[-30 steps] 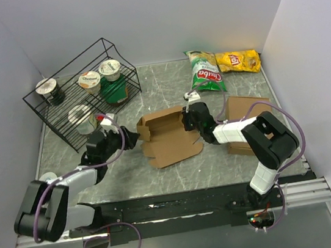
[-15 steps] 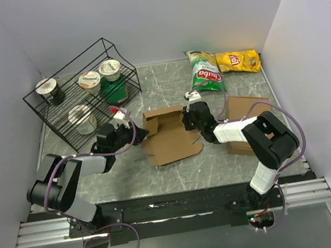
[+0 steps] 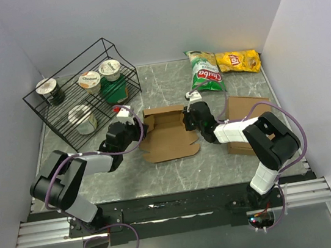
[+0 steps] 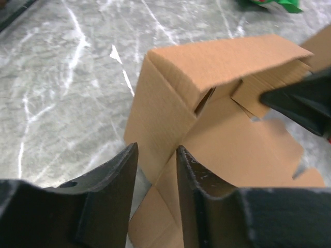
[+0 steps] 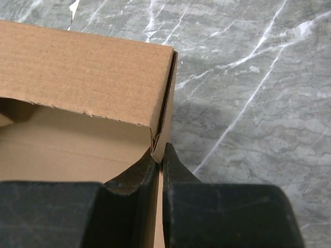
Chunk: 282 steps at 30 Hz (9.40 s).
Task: Fold the paper box
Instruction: Fold the paper box at the center of the board.
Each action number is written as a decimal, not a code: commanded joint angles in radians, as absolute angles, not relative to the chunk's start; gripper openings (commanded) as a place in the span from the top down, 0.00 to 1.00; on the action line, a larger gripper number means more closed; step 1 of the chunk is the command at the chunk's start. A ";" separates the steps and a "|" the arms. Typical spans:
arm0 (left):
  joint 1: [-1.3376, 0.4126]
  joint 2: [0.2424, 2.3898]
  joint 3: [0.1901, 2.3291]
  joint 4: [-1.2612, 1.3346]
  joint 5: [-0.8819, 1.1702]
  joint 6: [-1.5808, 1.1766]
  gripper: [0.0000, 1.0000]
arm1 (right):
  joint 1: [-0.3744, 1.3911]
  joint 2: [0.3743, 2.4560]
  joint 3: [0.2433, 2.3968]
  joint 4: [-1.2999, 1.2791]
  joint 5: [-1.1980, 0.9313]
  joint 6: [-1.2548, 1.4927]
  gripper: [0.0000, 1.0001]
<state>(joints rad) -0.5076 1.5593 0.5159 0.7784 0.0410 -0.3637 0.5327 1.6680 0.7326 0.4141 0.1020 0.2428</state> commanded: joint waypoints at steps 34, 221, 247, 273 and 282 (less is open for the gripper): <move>-0.601 1.819 0.761 0.591 -0.764 -0.368 0.92 | 0.644 1.537 0.713 0.187 0.406 0.353 1.00; -0.436 1.703 0.512 0.868 0.270 -0.954 0.71 | 0.738 1.595 0.698 0.071 0.574 0.359 1.00; -0.436 1.733 0.488 0.798 0.227 -0.825 0.74 | 0.727 1.657 0.722 0.077 0.655 0.477 1.00; -0.367 1.523 0.705 0.517 0.192 -0.640 0.05 | 0.693 1.503 0.670 0.022 0.583 0.445 0.28; -0.367 1.581 0.900 0.373 0.326 -0.448 0.04 | 0.652 1.372 0.634 -0.003 0.494 0.399 0.23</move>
<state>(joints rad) -0.3653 1.5539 0.8211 0.4496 0.2314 -0.5911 0.6907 1.4464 0.6476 0.0013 0.5678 0.4492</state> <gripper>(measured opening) 0.963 0.775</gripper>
